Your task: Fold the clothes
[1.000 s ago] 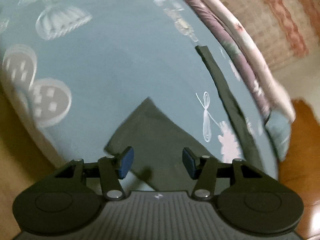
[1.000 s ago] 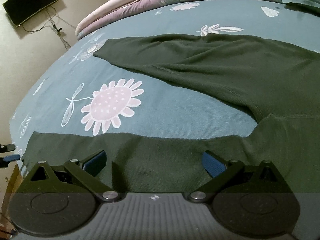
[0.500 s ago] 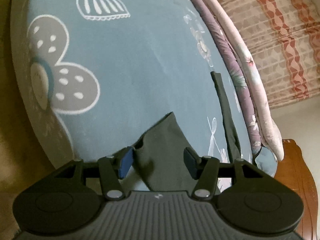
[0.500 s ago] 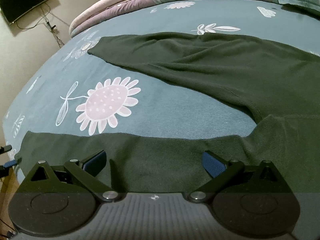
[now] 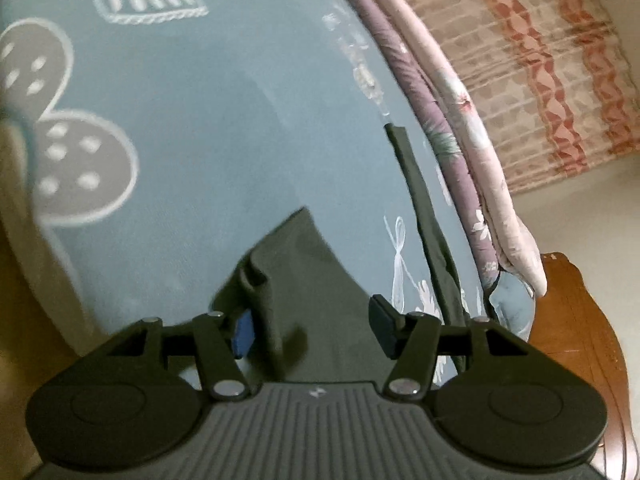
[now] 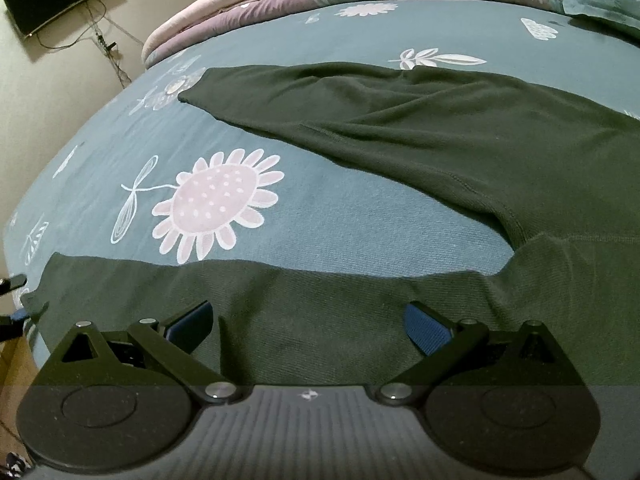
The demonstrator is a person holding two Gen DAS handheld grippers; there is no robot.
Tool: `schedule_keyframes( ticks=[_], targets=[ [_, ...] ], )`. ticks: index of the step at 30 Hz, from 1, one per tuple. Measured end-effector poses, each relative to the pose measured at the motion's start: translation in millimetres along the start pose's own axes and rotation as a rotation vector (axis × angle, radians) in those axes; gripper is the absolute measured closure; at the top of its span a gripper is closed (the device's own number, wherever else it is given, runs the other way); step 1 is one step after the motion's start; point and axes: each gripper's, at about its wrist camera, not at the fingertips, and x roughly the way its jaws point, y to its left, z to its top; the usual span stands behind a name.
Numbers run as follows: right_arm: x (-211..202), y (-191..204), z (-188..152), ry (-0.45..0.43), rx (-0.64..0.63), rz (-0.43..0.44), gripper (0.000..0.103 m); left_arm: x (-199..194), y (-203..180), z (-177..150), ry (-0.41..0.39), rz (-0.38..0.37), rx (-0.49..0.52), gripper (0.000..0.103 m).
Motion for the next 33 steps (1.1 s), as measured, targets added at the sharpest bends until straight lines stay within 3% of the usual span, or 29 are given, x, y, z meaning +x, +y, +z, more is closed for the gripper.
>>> schedule_keyframes(
  ticks=[12,15,18,19,20,23,26,33],
  targets=[
    [2,2,2,0.015,-0.010,-0.018,0.000,12,-7,5,-0.043,-0.021,0.141,0.045],
    [0,3,-1,0.015,-0.007,-0.025,0.000,14,-12,-2,-0.040,-0.017,0.219,0.046],
    [-3,1,-5,0.004,-0.001,-0.023,0.000,20,-12,4,-0.019,-0.013,0.212,0.059],
    [-2,2,-5,0.005,-0.003,-0.025,0.000,21,-11,6,-0.016,0.010,0.200,0.075],
    [-2,2,-4,0.009,-0.004,-0.029,0.000,22,-10,7,-0.014,0.041,0.193,0.099],
    [-1,5,-2,0.018,-0.009,-0.044,0.000,19,-15,6,-0.015,0.102,0.210,0.102],
    [-3,8,-2,0.031,-0.014,-0.058,0.000,12,-35,6,-0.024,0.158,0.318,0.102],
    [-30,-11,1,-0.026,0.076,-0.100,0.000,-12,-38,20,-0.059,0.208,0.306,0.102]
  ],
)
